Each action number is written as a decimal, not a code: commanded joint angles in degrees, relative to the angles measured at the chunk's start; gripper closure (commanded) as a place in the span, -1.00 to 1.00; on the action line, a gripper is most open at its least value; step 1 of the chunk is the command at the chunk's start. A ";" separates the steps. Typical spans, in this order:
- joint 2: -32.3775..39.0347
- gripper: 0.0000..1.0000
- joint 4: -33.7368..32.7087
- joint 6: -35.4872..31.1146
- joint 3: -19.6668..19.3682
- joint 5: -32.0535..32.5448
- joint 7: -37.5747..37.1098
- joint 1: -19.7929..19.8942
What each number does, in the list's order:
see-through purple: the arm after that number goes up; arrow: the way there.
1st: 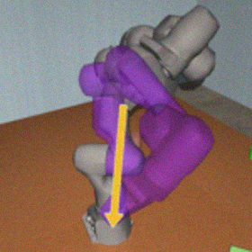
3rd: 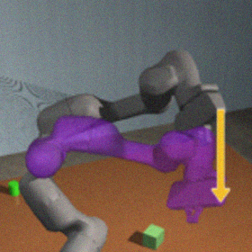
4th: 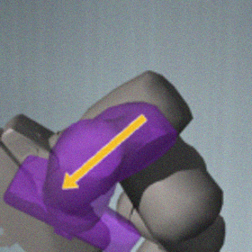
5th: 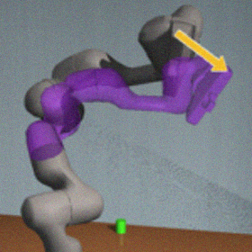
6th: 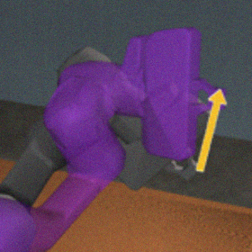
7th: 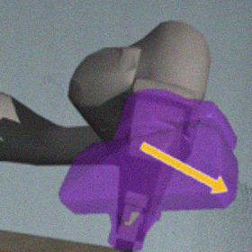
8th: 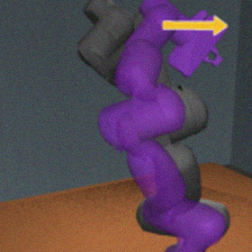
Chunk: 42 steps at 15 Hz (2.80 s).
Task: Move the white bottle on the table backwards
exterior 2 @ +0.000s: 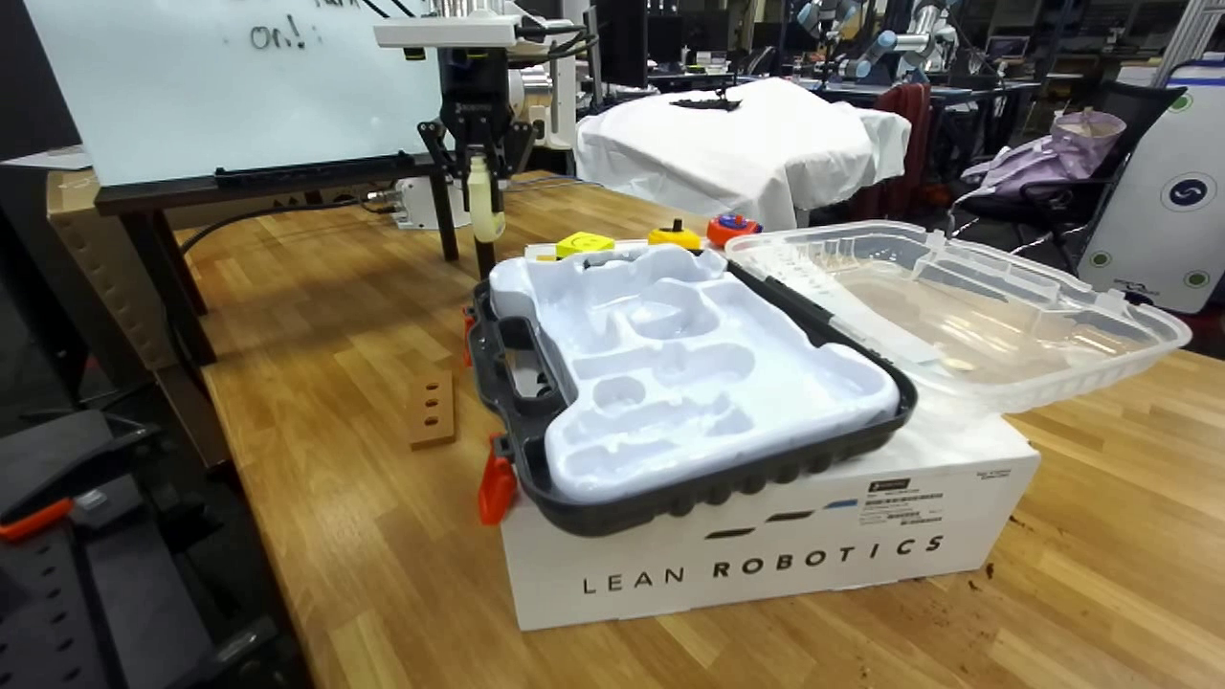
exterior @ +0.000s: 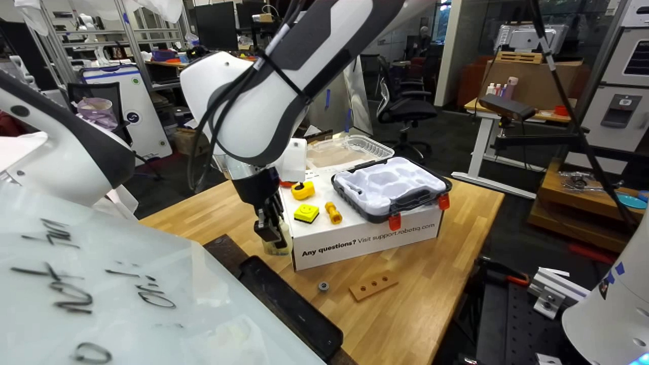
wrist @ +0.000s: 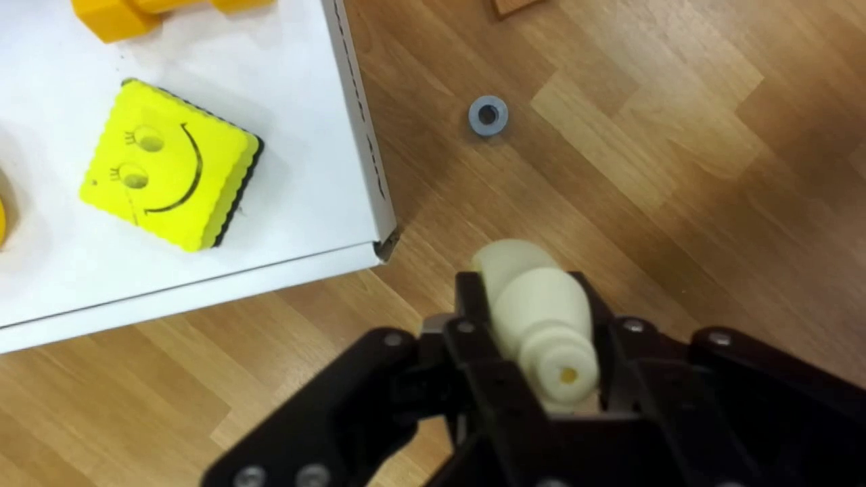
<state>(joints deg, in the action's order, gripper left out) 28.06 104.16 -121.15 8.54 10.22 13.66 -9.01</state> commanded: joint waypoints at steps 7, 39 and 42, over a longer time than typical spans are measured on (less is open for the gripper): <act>0.04 0.35 -0.15 0.17 -0.07 -0.06 0.01 -0.10; 34.58 0.84 -47.76 16.75 -3.55 1.55 1.21 -1.53; 35.76 0.84 -49.47 17.46 -3.54 1.09 1.26 -1.43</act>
<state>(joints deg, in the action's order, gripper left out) 61.85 58.88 -107.11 5.18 12.75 13.87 -10.42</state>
